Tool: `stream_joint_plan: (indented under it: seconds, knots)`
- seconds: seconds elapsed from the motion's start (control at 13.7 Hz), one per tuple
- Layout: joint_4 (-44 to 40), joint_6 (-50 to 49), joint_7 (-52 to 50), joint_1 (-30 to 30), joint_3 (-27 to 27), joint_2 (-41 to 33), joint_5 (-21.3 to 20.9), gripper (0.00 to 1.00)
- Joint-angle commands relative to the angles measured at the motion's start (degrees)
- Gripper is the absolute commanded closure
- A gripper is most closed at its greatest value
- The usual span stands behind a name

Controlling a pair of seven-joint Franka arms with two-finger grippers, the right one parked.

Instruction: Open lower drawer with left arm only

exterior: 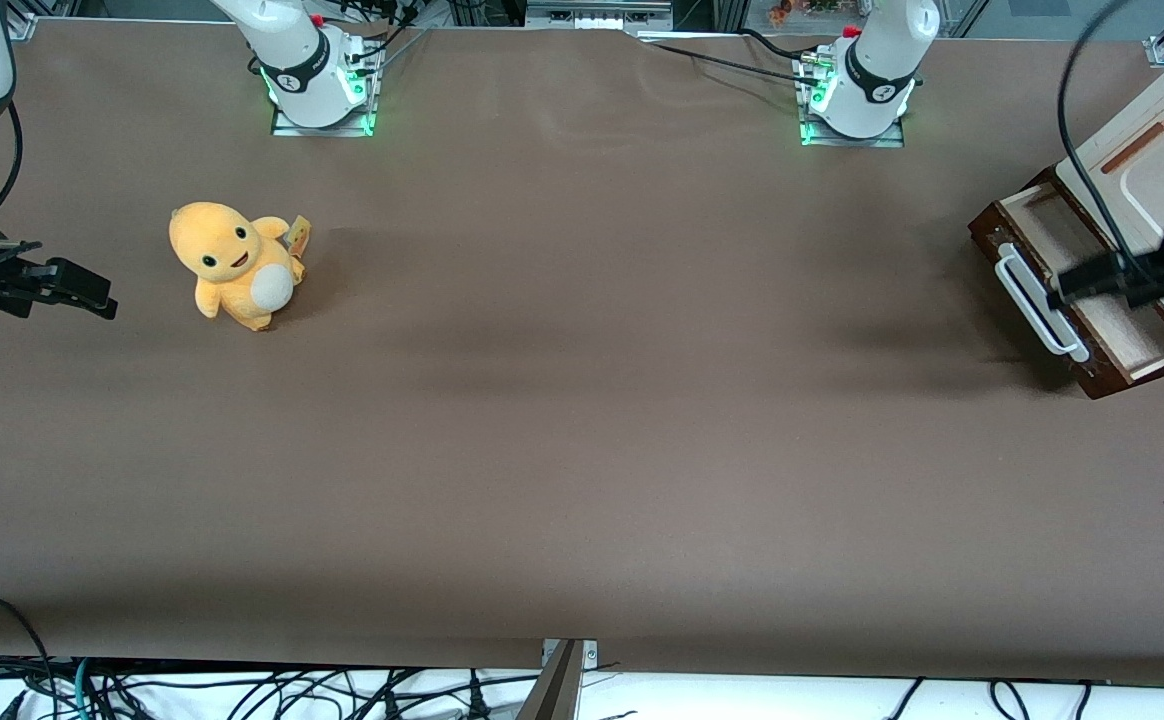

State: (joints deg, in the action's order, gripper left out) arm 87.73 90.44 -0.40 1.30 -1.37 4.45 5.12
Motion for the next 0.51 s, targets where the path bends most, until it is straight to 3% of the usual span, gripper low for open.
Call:
stream_joint_plan:
  seconds: [0.0,0.29,0.44]
  knots:
    - [4.91,-0.42,1.72,-2.71,-1.27,-4.97,-1.51,0.00]
    - [6.75,-2.02,0.66,-5.17,-0.83,-6.29,-5.64,0.00]
    - [6.58,-2.02,0.93,-4.39,-0.48,-6.12,-5.12,0.00]
